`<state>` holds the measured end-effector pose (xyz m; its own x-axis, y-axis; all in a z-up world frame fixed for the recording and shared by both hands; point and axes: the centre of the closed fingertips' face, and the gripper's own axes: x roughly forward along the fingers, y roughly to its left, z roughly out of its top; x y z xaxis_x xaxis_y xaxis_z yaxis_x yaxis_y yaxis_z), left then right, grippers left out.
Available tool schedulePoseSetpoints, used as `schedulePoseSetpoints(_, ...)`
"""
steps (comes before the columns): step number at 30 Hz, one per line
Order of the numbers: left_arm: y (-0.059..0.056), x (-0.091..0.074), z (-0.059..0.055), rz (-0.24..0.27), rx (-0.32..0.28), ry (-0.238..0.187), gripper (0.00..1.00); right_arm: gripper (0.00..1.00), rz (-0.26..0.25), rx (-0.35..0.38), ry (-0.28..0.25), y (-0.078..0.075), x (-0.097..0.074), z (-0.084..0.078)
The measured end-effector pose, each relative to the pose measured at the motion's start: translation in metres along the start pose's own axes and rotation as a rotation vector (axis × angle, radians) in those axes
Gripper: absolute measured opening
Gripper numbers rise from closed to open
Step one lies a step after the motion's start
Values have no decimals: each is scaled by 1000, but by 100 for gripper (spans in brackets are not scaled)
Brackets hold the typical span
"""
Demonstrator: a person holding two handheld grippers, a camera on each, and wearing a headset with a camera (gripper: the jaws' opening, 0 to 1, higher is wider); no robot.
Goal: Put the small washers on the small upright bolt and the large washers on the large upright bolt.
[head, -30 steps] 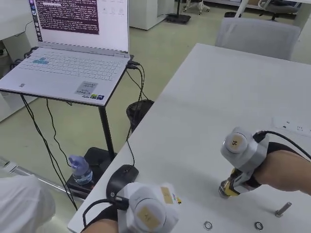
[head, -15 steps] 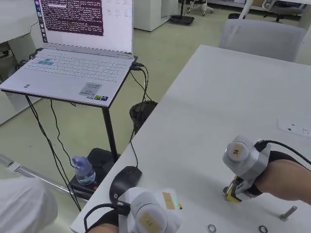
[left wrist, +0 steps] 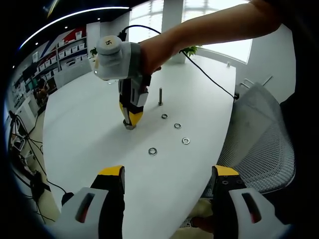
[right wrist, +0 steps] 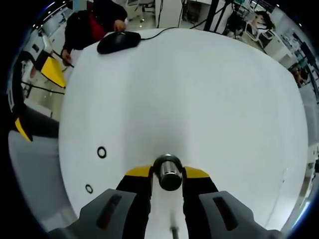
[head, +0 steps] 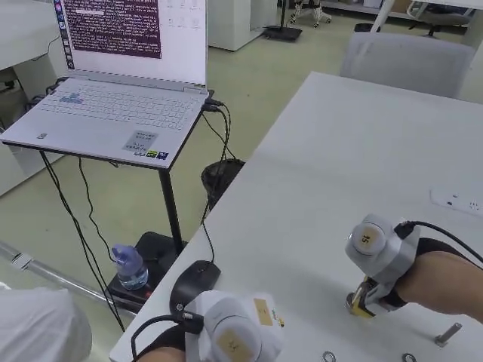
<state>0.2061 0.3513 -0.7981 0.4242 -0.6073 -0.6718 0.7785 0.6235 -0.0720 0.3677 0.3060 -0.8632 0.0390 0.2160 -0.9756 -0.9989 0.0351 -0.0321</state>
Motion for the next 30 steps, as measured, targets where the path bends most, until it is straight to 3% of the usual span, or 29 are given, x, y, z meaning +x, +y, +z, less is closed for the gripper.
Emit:
schedulePoseSetpoints(11,-1,-1,0,6,-2,-2,70,28,7,-2,-25,-1,-5,2)
schedulePoseSetpoints(23,-2,-1,5,13,2,-5,70,31,18,-7,-78,-1,-30,6)
schedulePoseSetpoints(30,-1,-3,7,22,2,-10,70,31,15,-40,-106,9,-43,11)
